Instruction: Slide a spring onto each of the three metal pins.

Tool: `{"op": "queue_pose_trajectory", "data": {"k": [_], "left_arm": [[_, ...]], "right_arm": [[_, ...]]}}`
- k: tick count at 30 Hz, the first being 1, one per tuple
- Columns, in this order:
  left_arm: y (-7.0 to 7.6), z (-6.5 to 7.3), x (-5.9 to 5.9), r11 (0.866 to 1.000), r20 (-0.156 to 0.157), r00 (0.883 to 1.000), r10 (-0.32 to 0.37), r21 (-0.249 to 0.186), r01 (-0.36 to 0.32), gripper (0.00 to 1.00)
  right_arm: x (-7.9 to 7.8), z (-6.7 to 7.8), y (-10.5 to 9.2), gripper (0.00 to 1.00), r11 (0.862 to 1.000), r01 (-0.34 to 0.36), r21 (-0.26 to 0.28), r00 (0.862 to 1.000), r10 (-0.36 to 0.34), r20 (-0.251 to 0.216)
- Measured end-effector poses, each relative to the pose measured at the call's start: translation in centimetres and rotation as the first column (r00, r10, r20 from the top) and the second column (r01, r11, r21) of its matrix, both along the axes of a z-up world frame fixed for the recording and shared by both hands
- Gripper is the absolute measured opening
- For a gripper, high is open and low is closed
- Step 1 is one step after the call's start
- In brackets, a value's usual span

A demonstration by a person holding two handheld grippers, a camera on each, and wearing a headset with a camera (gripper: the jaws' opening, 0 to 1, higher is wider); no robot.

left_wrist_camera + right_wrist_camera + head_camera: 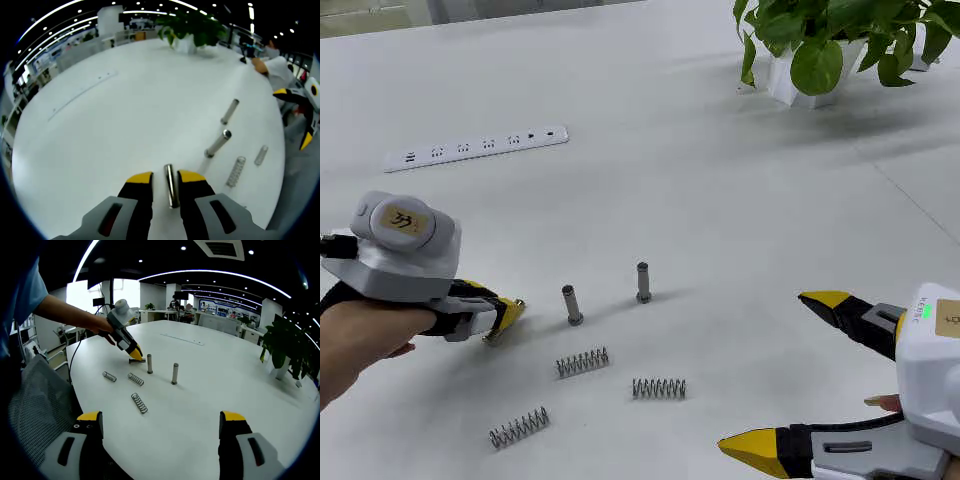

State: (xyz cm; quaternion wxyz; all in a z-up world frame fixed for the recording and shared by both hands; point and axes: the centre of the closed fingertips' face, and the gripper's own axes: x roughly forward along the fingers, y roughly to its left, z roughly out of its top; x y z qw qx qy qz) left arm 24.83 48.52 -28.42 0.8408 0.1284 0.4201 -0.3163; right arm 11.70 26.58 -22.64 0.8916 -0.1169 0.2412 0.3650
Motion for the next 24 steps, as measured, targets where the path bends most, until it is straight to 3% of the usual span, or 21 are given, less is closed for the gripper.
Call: {"op": "queue_pose_trajectory", "data": {"k": [9,11,24], "left_arm": [[-0.40,-0.86,0.02,0.999,-0.015,1.000,-0.012,0.033,0.013,0.16],[-0.45,-0.79,0.13,0.999,-0.004,1.000,-0.017,0.039,0.017,0.15],[-0.49,-0.96,-0.11,0.982,-0.022,0.997,-0.069,0.172,0.072,0.11]], "right_arm": [[-0.03,0.02,0.00,0.98,1.000,0.001,0.003,1.000,-0.001,0.001],[-0.07,-0.01,0.00,0.98,1.000,0.003,0.009,1.000,-0.003,-0.005],[-0.15,0.00,0.15,0.98,1.000,-0.006,0.007,1.000,0.006,-0.002]]}}
